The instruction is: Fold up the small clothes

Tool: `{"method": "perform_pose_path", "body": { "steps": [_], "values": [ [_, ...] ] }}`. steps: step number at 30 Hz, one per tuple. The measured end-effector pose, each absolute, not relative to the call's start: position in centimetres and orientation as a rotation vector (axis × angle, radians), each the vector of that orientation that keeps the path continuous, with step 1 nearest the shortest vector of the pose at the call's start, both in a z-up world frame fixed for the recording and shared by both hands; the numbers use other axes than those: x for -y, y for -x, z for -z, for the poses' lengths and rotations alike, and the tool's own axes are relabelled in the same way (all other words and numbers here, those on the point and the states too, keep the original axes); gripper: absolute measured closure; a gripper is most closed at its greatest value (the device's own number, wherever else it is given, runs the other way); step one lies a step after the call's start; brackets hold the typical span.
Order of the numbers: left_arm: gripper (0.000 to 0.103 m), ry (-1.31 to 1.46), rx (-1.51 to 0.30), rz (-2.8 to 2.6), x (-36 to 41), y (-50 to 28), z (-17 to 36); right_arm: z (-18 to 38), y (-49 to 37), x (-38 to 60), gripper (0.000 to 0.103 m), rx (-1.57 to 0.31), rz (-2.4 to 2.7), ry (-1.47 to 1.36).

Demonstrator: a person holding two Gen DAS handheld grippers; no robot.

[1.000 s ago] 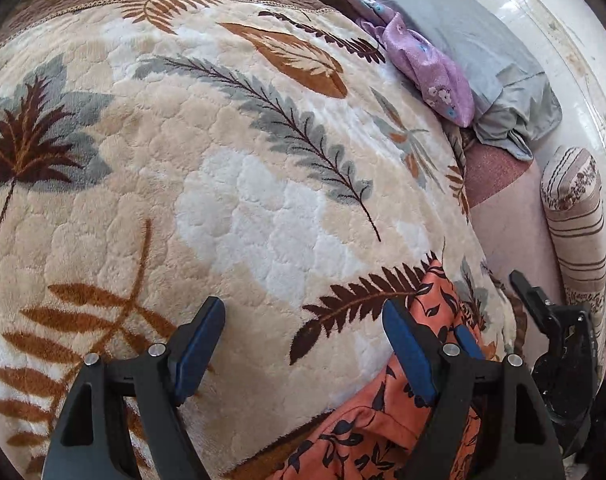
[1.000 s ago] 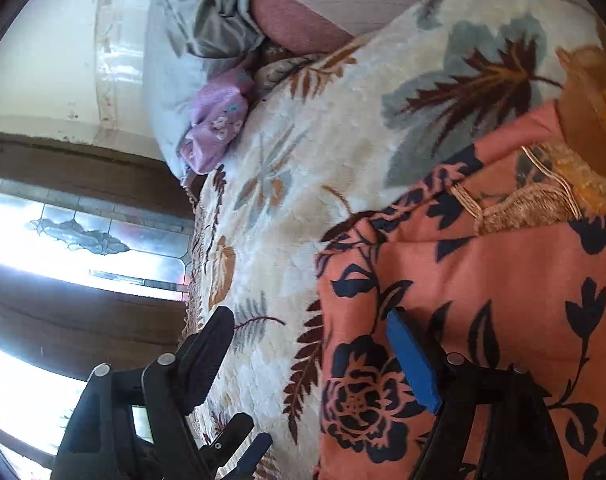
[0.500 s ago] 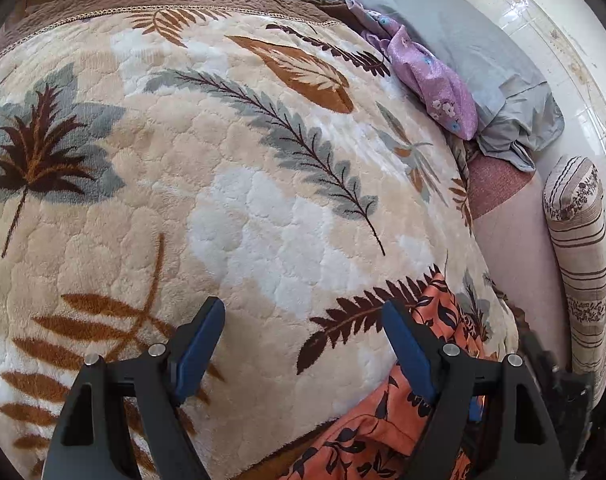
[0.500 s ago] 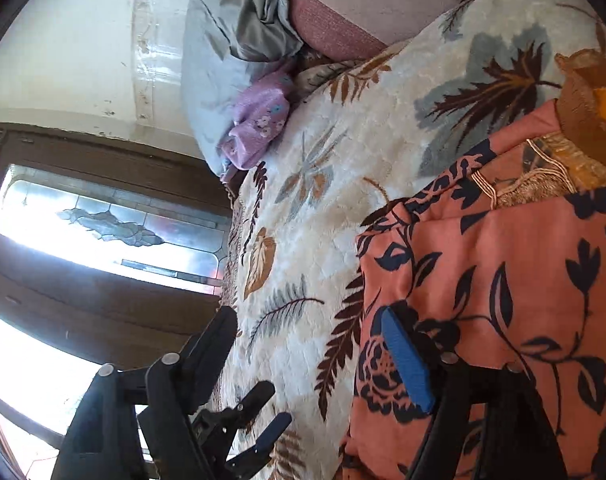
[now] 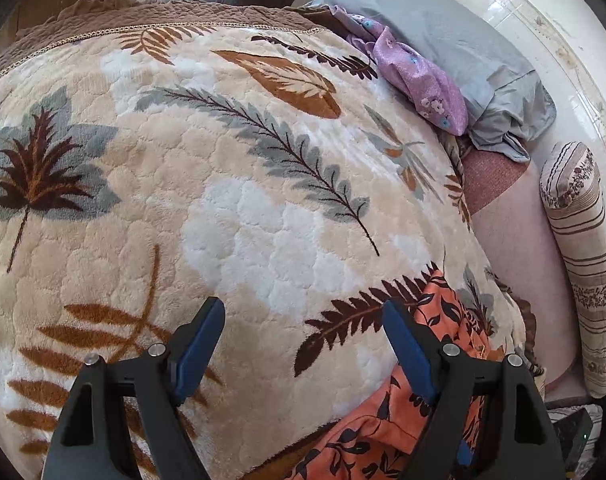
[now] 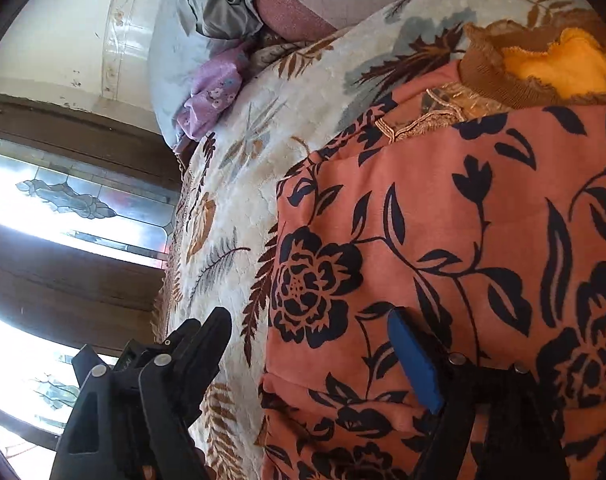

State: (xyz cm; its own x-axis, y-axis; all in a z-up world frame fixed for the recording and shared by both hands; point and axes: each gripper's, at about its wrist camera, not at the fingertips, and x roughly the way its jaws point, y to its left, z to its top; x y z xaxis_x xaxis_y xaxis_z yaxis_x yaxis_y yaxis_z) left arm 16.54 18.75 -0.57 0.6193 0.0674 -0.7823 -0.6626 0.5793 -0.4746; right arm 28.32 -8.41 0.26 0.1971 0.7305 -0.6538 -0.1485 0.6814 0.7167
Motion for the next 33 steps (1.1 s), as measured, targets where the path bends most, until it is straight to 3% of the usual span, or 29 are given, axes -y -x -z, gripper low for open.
{"method": "perform_pose_path", "body": {
  "steps": [4,16,25,26,28,29,30,31,32,33],
  "values": [
    [0.021,0.850,-0.823,-0.411,-18.0,-17.4,0.8,-0.8,-26.4,14.7,0.020,-1.199,-0.542,-0.500],
    [0.022,0.655,-0.836,-0.256,-13.2,-19.6,0.6,-1.4,-23.5,45.2,0.020,-1.015,-0.006,-0.708],
    [0.022,0.553,-0.858,-0.137,-12.3,-22.2,0.4,0.5,-31.8,45.0,0.021,-1.030,-0.192,-0.735],
    [0.022,0.537,-0.854,-0.118,-12.2,-23.0,0.2,0.8,-32.7,44.8,0.024,-1.042,-0.195,-0.719],
    [0.024,0.496,-0.870,-0.091,-12.0,-25.1,0.2,1.4,-33.7,43.4,0.058,-1.088,-0.194,-0.647],
    [0.037,0.466,-0.904,-0.089,-11.9,-26.3,0.5,1.2,-33.9,43.0,0.077,-1.106,-0.191,-0.590],
    [0.050,0.436,-0.951,-0.084,-11.8,-27.5,1.2,0.8,-33.9,42.5,0.082,-1.111,-0.188,-0.531],
    [0.091,0.393,-1.018,-0.091,-11.8,-28.8,2.1,0.3,-34.0,41.9,0.085,-1.107,-0.159,-0.442],
    [0.101,0.353,-1.066,-0.127,-12.0,-29.7,3.1,-0.1,-34.1,41.6,0.088,-1.090,-0.078,-0.321],
    [0.101,0.353,-1.041,-0.122,-12.4,-30.0,3.3,0.1,-34.4,42.0,0.096,-1.087,0.005,-0.258]
  ]
}}
